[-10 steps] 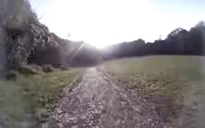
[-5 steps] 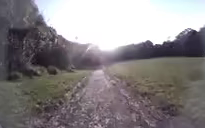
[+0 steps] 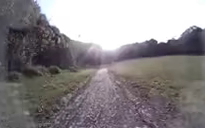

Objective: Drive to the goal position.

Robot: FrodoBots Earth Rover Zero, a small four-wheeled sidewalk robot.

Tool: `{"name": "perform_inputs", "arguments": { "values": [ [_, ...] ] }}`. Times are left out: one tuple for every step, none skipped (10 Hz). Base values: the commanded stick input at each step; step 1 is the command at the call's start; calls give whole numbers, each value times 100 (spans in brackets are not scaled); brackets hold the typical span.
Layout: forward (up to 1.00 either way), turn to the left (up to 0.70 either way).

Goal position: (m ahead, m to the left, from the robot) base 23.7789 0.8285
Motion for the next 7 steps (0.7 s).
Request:
{"name": "perform_inputs", "arguments": {
  "values": [
    [50, 4],
    [50, 0],
    [50, 0],
    [50, 0],
    [50, 0],
    [50, 0],
    [50, 0]
  ]
}}
